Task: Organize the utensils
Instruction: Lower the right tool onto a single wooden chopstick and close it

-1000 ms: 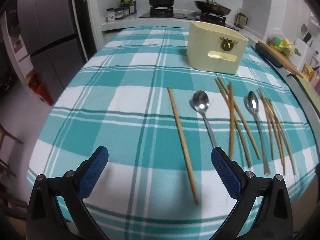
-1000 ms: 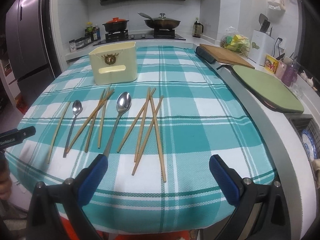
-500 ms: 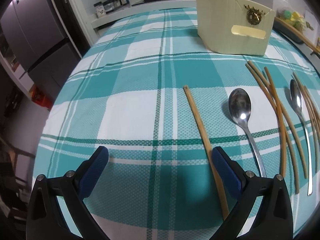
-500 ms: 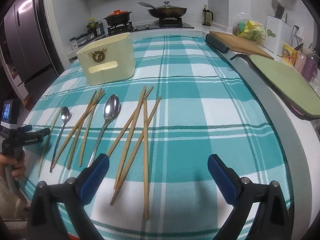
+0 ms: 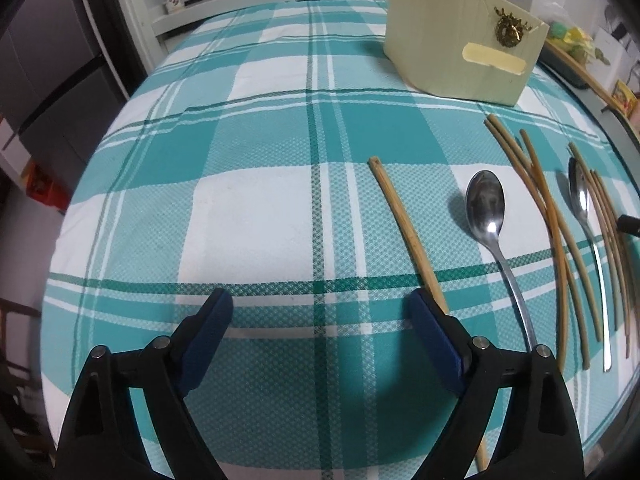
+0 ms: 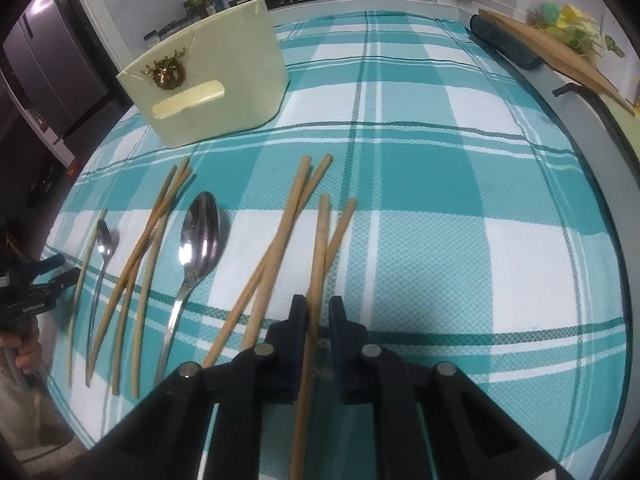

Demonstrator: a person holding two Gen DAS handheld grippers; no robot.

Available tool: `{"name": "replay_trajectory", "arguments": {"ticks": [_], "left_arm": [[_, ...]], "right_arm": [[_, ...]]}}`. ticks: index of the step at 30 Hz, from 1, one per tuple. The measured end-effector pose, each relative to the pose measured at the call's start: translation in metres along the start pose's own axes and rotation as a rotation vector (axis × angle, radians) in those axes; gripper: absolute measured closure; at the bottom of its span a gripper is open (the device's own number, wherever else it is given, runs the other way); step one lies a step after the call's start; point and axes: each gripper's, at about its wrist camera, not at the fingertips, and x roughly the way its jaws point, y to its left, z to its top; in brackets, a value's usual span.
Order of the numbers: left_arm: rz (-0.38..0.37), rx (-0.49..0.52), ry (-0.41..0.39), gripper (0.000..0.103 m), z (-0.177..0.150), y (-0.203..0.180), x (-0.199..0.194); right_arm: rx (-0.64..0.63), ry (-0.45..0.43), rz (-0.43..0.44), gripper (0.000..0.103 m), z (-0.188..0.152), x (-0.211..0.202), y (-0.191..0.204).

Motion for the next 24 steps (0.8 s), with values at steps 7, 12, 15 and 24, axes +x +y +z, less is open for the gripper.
{"name": "replay_trajectory", "arguments": {"ticks": [7, 12, 15, 24], "left_arm": [[-0.084, -0.007, 0.000, 0.013, 0.006, 0.006, -0.003], [-0.064, -0.006, 0.021, 0.015, 0.016, 0.000, 0.003], [-0.060, 0.019, 0.046, 0.018, 0.024, -0.010, 0.012], [-0.114, -0.023, 0.080, 0.016, 0.044, 0.000, 0.012]], "right_arm": [[0.018, 0.019, -0.049, 0.076, -0.006, -0.017, -0.017], [0.006, 0.054, -0.033, 0.064, 0.003, -0.015, -0.016], [-0.010, 0.108, -0.048, 0.064, 0.009, -0.001, -0.016], [-0.042, 0.143, -0.059, 0.065, 0.040, 0.023, -0.014]]}}
